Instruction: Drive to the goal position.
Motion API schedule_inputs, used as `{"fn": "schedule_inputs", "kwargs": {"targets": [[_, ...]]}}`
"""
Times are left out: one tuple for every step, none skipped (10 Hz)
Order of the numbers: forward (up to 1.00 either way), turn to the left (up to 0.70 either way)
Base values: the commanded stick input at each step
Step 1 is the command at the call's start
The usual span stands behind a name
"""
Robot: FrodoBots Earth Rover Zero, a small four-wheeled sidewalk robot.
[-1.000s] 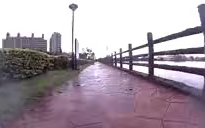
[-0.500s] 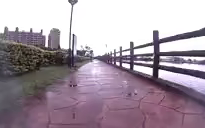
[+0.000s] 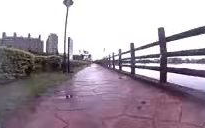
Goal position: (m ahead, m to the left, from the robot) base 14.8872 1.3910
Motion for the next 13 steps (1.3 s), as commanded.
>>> {"fn": "schedule_inputs", "kwargs": {"targets": [[1.00, -0.01], [1.00, -0.01], [1.00, -0.01], [1.00, 0.07], [1.00, 0.22], [1.00, 0.37], [1.00, 0.39], [1.00, 0.28], [1.00, -0.01], [1.00, -0.01], [1.00, -0.01], [1.00, -0.01], [1.00, -0.01]]}}
